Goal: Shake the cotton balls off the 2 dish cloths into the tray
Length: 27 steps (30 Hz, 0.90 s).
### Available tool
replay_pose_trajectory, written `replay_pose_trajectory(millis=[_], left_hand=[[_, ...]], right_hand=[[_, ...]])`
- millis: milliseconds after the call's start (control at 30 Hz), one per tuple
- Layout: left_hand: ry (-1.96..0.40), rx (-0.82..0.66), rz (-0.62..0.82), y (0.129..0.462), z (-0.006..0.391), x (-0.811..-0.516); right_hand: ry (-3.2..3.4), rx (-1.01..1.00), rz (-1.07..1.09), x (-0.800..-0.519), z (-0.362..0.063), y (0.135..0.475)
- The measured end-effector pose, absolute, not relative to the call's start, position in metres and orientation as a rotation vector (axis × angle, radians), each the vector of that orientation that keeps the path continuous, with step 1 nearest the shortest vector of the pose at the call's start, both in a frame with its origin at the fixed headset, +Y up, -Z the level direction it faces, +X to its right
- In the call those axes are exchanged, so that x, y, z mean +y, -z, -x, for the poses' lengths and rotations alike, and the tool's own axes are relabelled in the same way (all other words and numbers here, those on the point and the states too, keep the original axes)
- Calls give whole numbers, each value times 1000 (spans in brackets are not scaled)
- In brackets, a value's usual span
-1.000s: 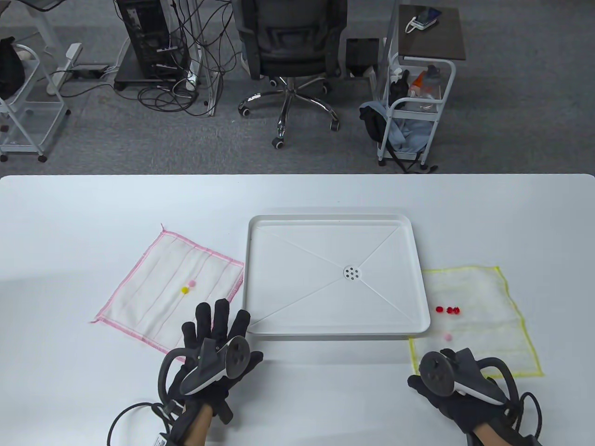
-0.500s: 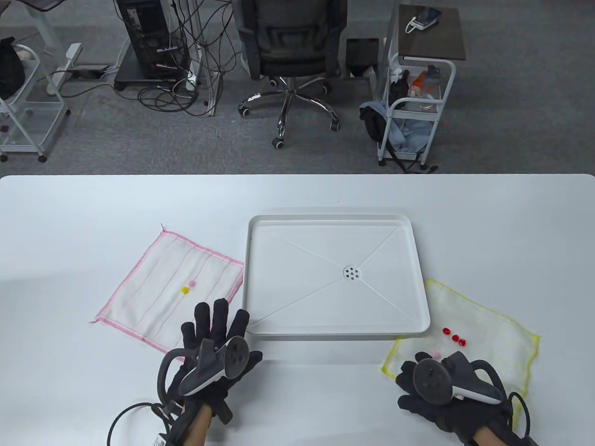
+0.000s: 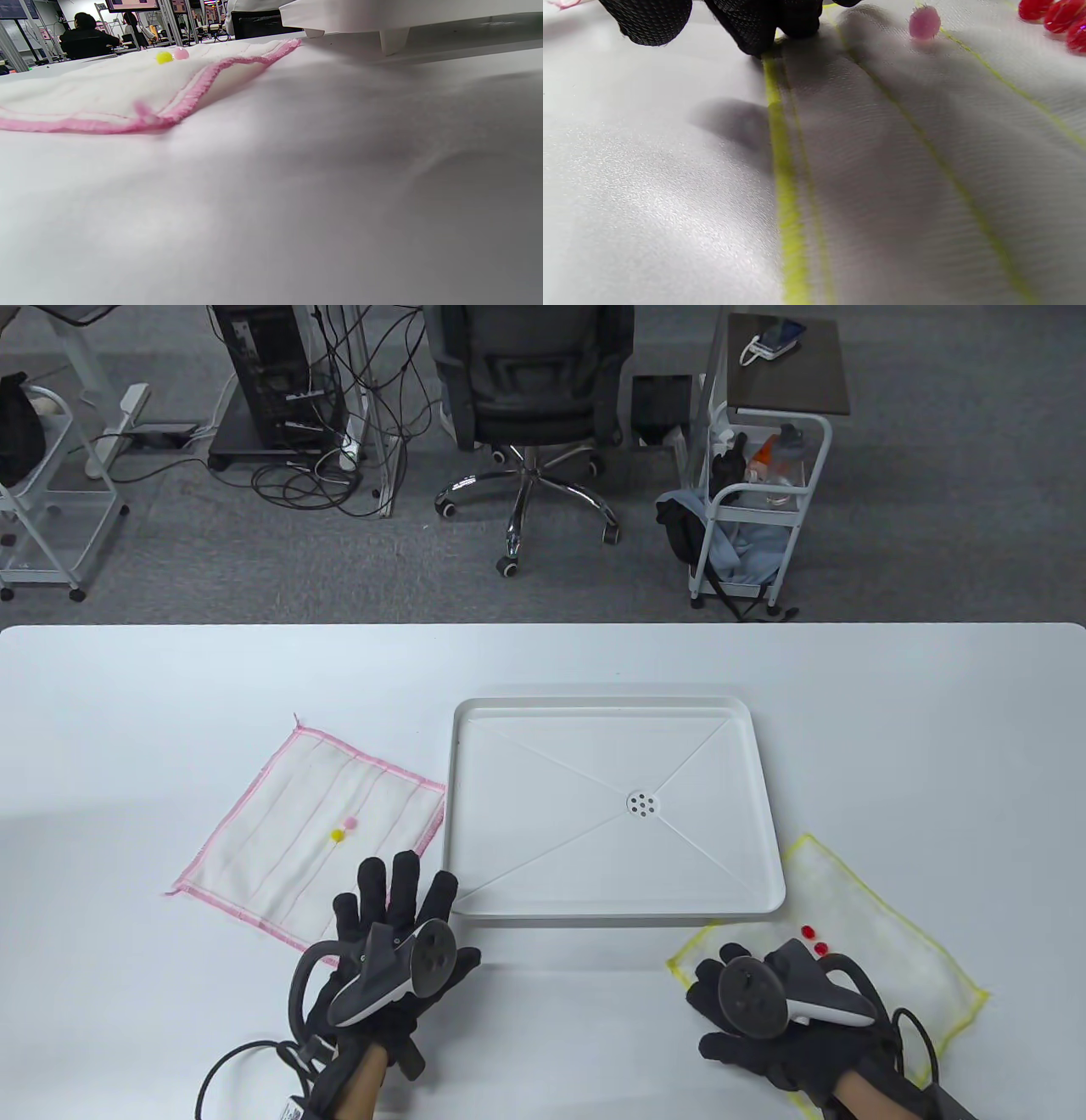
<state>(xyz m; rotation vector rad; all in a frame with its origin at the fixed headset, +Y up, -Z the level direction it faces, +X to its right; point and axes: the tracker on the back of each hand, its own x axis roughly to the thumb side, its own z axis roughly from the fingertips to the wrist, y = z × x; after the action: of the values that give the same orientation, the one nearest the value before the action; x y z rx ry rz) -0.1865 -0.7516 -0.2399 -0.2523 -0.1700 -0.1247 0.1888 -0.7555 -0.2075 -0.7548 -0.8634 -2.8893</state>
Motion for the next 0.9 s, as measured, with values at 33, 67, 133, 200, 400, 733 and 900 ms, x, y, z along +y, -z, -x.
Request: replay_pose_trajectory(millis=[33, 67, 133, 200, 400, 733, 900], left_hand=[[125, -171, 255, 240, 186, -752], [126, -174, 257, 240, 186, -752], [129, -176, 258, 240, 185, -752], [130, -179, 259, 240, 185, -752], [125, -178, 261, 240, 185, -752], [126, -180, 277, 242, 185, -754], [136, -184, 287, 242, 184, -756]], right_hand=[[2876, -867, 762, -756, -185, 208], [2861, -875, 773, -756, -180, 209], [2832, -885, 781, -757, -172, 211], [2793, -886, 787, -757, -163, 212], [2728, -918, 806, -757, -142, 217], [2655, -972, 816, -758, -116, 223], [2633, -962, 841, -759, -104, 222]])
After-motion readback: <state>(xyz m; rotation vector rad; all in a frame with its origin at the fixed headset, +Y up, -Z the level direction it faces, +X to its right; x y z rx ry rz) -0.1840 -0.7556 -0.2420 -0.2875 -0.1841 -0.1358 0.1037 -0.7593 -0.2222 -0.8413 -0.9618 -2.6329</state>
